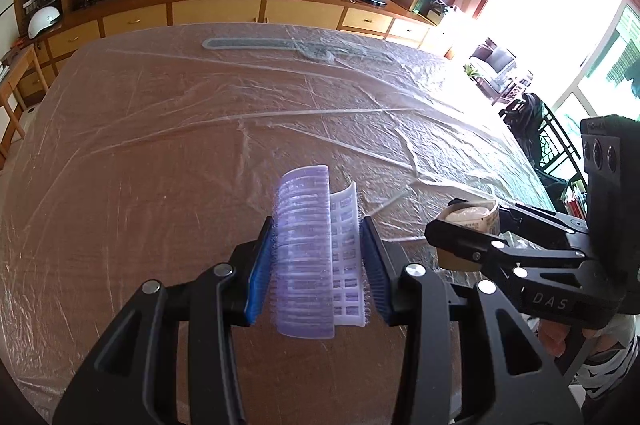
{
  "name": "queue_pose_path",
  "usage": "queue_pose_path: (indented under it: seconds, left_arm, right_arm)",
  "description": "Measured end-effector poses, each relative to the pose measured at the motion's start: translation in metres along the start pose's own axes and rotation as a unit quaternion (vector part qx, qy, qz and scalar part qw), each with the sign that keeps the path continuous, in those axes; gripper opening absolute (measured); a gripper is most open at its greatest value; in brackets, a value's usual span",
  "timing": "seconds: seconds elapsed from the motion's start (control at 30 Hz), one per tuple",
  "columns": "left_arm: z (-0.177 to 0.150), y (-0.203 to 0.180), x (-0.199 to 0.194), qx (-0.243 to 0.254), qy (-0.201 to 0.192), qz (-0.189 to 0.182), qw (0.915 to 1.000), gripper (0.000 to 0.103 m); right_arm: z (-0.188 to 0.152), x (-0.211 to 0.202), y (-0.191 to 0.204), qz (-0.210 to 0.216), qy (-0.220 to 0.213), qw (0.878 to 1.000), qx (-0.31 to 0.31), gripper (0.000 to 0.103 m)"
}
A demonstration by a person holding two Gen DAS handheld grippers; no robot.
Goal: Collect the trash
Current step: 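Carry the hair roller and jar with both grippers over the trash bin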
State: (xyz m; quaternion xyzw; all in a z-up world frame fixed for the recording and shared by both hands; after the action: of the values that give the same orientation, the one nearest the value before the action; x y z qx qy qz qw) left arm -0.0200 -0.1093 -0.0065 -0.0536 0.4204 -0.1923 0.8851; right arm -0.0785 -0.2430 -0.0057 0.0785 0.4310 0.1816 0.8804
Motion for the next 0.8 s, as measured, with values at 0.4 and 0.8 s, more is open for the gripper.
queue_pose_path:
  seconds: [0.4,0.8]
  left_arm:
    - [-0.024,-0.022,-0.03,0.039,-0.003,-0.028,0.9988,0.043]
    - [-0.074,-0.059,-0.079,0.047,-0.014,-0.02,0.9986,0.043]
  right_arm:
    - [-0.024,-0.034,0.015,0.0,-0.015,1.0,0.004,0.045]
    - [-0.074,-0.086,0.021,0.039,-0.019,0.999,-0.009,0.045]
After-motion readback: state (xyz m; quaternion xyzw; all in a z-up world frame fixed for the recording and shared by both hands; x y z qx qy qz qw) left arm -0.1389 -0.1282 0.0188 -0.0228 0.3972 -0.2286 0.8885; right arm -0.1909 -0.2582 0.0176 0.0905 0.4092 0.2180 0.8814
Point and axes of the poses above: each gripper's, at about its wrist camera, not at the fingertips, and x roughly the way its jaws point, y to its left, z to its top, the point moved 4 cm from there along x, roughly the way its jaws point, and after that the axes turned 6 degrees about -y, right-handed, at the moved point
